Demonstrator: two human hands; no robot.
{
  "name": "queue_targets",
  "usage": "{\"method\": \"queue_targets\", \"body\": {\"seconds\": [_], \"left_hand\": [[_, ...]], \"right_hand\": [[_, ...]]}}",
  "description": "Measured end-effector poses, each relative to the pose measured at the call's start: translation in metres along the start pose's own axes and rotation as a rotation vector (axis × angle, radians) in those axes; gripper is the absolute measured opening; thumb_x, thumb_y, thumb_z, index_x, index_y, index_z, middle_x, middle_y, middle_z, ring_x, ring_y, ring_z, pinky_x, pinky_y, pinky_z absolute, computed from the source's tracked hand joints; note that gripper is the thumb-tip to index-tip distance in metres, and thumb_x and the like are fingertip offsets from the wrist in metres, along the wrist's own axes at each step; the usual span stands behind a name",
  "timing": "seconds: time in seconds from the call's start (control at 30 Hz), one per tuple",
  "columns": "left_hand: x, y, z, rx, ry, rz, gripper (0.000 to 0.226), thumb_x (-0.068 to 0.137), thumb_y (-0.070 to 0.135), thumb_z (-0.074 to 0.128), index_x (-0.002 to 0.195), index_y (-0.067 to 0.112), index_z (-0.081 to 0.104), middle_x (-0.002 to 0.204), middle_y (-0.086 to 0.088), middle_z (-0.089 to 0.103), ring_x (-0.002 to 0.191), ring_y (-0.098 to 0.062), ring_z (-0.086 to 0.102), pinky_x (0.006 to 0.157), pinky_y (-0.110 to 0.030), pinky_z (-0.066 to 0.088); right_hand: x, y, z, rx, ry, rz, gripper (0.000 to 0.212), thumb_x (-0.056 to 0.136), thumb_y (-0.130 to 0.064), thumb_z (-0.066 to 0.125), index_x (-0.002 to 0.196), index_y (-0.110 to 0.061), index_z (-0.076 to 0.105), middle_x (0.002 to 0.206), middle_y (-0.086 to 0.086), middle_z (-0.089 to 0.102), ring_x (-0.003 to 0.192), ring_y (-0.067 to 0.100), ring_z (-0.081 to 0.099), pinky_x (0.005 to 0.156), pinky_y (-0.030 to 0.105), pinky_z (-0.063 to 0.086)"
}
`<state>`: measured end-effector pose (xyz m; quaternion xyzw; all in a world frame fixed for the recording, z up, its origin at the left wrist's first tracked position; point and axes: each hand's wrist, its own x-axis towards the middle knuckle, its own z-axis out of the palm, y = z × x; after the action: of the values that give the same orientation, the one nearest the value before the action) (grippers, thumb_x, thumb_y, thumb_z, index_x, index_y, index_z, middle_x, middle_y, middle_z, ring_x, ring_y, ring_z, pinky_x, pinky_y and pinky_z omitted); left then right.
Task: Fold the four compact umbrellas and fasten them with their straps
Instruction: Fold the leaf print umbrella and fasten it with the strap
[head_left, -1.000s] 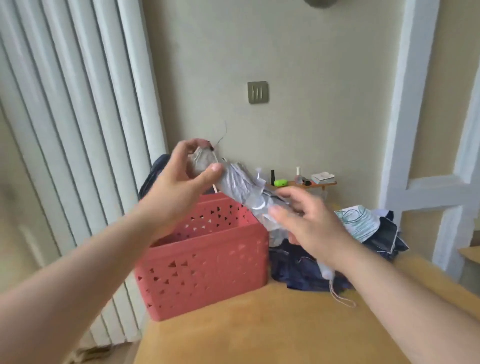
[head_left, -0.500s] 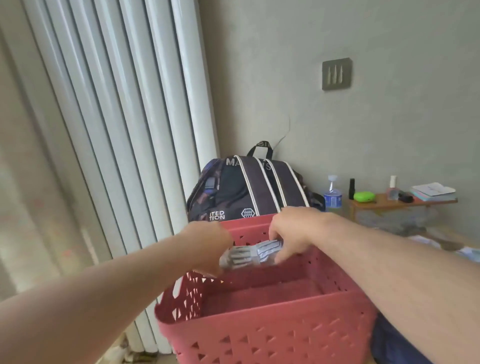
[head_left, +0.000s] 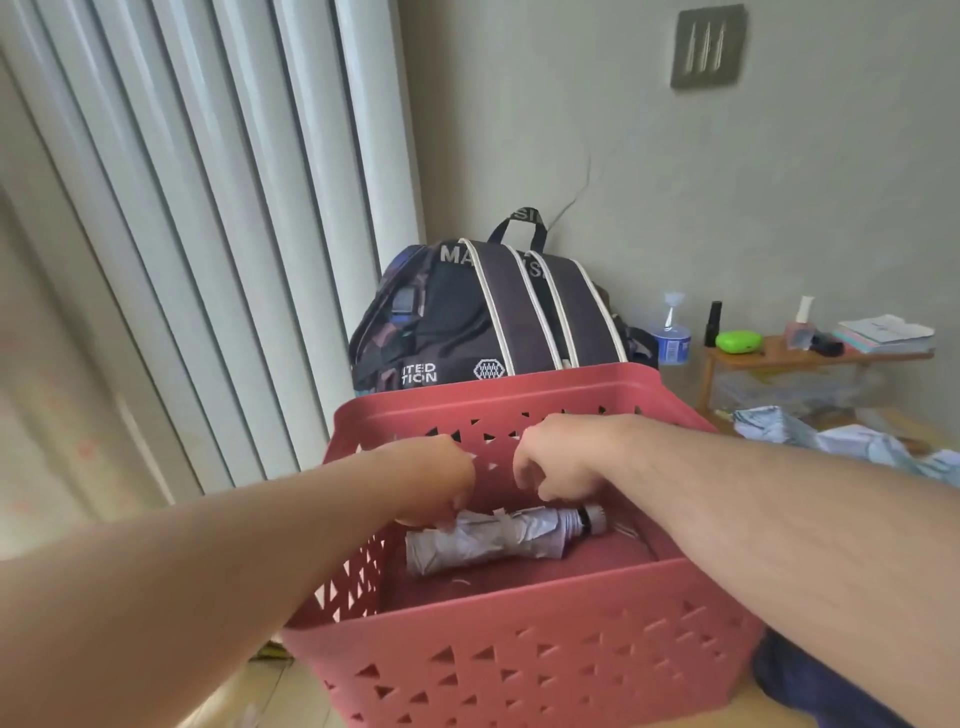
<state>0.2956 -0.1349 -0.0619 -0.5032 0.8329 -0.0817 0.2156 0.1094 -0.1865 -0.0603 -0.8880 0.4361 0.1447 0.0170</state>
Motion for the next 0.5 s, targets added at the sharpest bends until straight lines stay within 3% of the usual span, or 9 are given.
{"method": "queue_targets", "body": {"seconds": [0.1,0.2,0.37,0.5], "left_hand": [[-0.01,0.004,-0.008,-0.03,0.063,-0.015,0.02,0.096,0.032,0.06,0.101,0.022,0.077,0.102,0.003,0.074,0.092,-0.024,0.065,0.083,-0.035,0.055],[-0.022,0.006,-0.031,-0.122,0.192,-0.03,0.022,0.096,0.032,0.06,0.108,0.029,0.077,0.103,0.01,0.076,0.095,-0.018,0.069,0.09,-0.038,0.057],[-0.03,0.05,-0.084,-0.345,0.667,0.022,0.026,0.098,0.027,0.063,0.122,0.03,0.073,0.119,0.009,0.072,0.108,-0.013,0.065,0.097,-0.04,0.054],[-0.034,0.137,-0.139,-0.467,1.121,0.189,0.027,0.095,0.018,0.06,0.116,0.027,0.074,0.117,0.004,0.067,0.101,-0.022,0.062,0.09,-0.04,0.052]], "right_hand": [[-0.02,0.001,-0.014,-0.004,0.081,0.006,0.026,0.092,-0.024,0.068,0.116,-0.033,0.074,0.113,-0.008,0.071,0.103,0.02,0.065,0.091,0.035,0.055],[-0.068,0.016,-0.044,0.081,0.267,0.029,0.024,0.094,-0.027,0.063,0.114,-0.034,0.075,0.111,-0.011,0.071,0.102,0.016,0.064,0.088,0.029,0.052],[-0.187,0.08,-0.051,0.274,0.636,0.264,0.017,0.096,-0.026,0.062,0.102,-0.037,0.074,0.087,-0.02,0.065,0.084,0.01,0.06,0.07,0.025,0.038],[-0.273,0.119,0.013,0.336,0.71,0.441,0.017,0.093,-0.02,0.067,0.092,-0.036,0.074,0.08,-0.015,0.067,0.069,0.001,0.055,0.064,0.023,0.038]]}}
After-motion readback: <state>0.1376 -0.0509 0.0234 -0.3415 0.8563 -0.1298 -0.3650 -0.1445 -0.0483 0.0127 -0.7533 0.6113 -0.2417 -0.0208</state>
